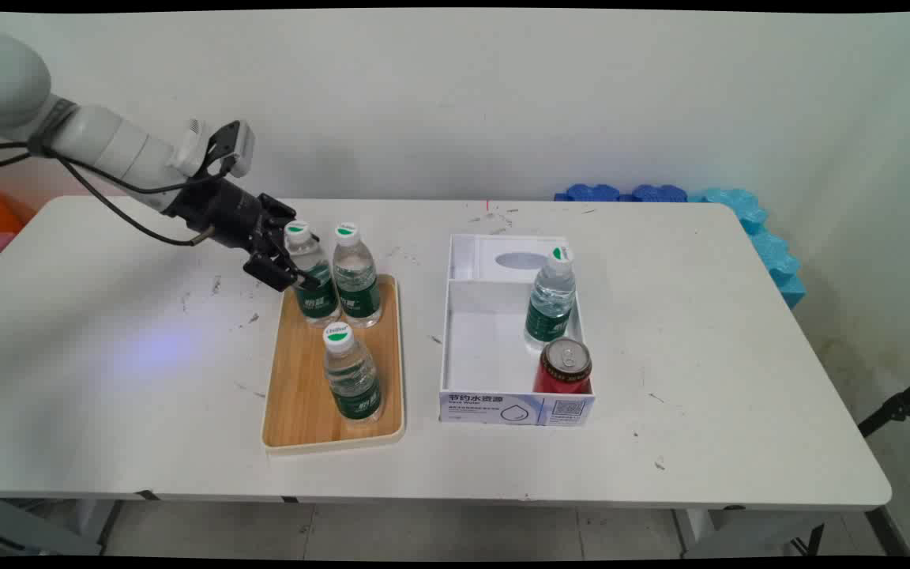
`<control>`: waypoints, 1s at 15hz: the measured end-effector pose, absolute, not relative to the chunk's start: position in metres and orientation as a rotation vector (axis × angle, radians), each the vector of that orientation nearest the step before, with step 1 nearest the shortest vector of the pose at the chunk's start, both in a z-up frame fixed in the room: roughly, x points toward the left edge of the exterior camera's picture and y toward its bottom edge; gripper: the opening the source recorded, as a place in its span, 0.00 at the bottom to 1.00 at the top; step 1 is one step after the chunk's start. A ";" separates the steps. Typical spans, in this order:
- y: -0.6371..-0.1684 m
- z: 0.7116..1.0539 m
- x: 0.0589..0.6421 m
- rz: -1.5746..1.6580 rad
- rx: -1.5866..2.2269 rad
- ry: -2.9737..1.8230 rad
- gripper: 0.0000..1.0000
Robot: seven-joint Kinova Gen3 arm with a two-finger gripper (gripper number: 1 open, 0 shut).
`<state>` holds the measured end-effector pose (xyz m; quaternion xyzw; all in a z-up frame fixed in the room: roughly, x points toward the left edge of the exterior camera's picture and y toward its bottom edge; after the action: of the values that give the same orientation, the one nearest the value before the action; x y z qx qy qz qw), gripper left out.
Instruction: Pick up the green bottle from the white box
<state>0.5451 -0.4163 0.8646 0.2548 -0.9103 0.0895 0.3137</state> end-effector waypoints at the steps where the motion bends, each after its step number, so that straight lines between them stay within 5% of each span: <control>1: -0.417 0.865 0.545 0.237 0.666 -2.397 1.00; 15: -0.388 0.927 0.581 0.259 0.550 -2.327 1.00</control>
<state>0.5813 -0.3875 0.9274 0.2132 -0.9027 0.1005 0.3599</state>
